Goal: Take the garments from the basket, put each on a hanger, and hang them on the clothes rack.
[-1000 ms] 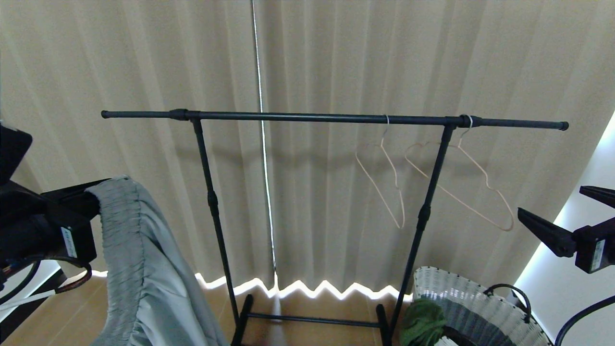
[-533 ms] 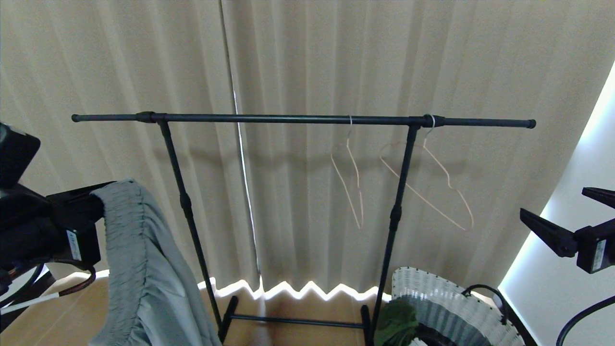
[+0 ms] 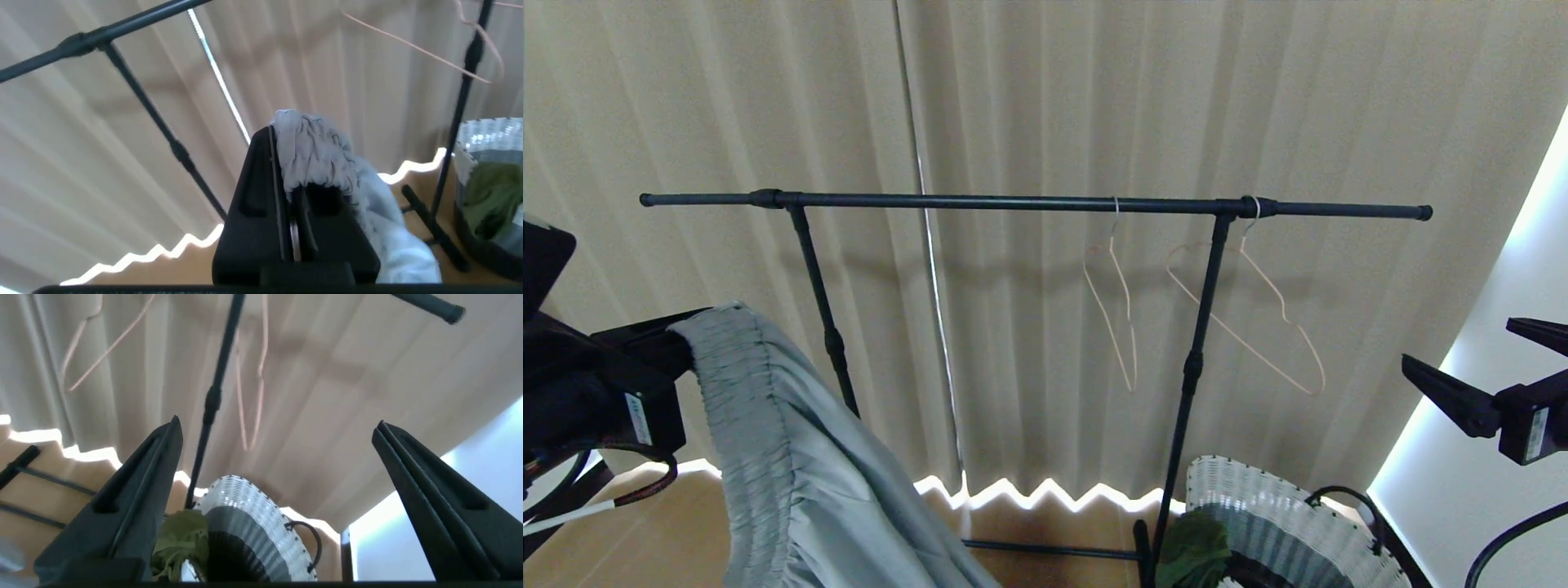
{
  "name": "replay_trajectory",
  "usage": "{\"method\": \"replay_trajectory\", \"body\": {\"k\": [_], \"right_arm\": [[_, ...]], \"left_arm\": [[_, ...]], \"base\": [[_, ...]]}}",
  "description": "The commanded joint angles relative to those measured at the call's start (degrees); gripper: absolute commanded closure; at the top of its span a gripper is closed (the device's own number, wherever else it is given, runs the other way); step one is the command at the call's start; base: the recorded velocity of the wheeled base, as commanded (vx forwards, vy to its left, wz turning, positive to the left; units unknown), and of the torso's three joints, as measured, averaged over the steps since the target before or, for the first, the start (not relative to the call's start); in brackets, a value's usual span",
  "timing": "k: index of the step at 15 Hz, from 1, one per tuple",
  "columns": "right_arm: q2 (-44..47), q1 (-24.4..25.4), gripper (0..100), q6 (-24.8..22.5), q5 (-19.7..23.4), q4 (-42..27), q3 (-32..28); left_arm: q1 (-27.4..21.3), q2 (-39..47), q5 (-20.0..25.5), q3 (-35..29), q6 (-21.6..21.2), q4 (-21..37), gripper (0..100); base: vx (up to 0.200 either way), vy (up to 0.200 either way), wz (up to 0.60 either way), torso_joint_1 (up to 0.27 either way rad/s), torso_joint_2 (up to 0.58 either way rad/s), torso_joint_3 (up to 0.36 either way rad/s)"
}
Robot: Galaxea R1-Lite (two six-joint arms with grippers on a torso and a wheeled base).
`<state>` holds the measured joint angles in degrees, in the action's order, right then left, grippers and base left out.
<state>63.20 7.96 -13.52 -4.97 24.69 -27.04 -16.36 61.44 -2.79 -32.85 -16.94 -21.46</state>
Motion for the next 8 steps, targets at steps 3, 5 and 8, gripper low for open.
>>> {"method": "replay_trajectory", "body": {"k": [3,5,8], "right_arm": [[0.0,0.04,0,-0.1,-0.04,0.19,-0.03],[0.0,0.04,0,-0.1,-0.04,0.19,-0.03],[0.17,0.04,0,-0.1,-0.04,0.01,-0.03]], "left_arm": [[0.01,0.26,-0.02,-0.02,-0.02,0.1,100],[0.01,0.26,-0.02,-0.19,-0.28,0.1,100],[0.01,0.52,-0.02,-0.19,-0.46,0.1,100]], "base": [[0.067,0.0,0.0,0.001,0.0,-0.001],[0.2,0.0,0.0,-0.007,0.01,0.0],[0.2,0.0,0.0,0.007,0.0,-0.002]]}}
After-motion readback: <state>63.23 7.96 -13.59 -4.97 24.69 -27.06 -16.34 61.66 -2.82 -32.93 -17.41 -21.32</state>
